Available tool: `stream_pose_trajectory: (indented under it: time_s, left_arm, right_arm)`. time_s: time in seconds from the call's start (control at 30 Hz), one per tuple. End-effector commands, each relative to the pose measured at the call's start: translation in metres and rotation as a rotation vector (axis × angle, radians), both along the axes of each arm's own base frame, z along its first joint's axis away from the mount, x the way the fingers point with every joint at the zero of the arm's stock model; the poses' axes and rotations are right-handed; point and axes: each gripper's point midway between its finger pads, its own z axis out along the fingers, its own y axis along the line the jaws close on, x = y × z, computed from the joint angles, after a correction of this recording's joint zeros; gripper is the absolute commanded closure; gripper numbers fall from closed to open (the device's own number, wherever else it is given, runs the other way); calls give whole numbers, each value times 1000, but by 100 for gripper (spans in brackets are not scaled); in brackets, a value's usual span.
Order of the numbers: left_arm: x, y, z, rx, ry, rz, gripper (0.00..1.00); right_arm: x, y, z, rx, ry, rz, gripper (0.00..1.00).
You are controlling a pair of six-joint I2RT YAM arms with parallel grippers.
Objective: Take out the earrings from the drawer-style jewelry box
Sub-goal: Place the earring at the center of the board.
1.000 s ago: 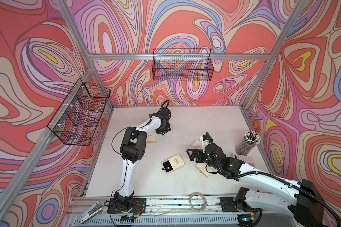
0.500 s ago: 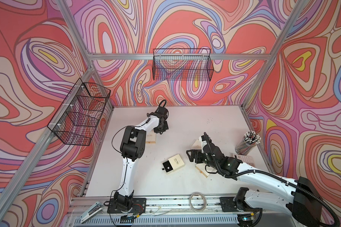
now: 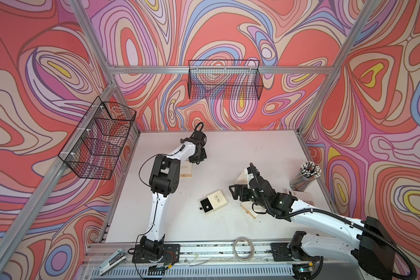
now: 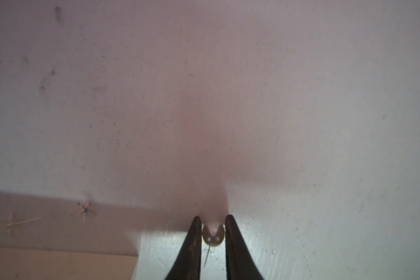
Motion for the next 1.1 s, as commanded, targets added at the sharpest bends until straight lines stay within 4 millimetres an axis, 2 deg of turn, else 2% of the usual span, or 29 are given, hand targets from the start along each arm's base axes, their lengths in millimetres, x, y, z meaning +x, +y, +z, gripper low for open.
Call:
stream_pose_trajectory:
  time_s: [0.0, 0.2, 0.37, 0.7, 1.07]
  left_arm:
    - [-2, 9, -9, 21, 44, 7, 81]
    - [-2, 10, -1, 16, 34, 11, 79]
    - [-5, 8, 5, -7, 19, 7, 73]
    - [-5, 4, 15, -29, 5, 6, 67]
    - [4, 5, 47, -29, -53, 0, 57]
  right_arm:
    - [4, 3, 6, 2, -7, 1, 3]
    - [4, 4, 5, 3, -7, 2, 4]
    - [5, 5, 5, 6, -6, 7, 3]
    - [3, 5, 6, 15, -4, 9, 4]
    - [3, 5, 11, 29, -12, 10, 3]
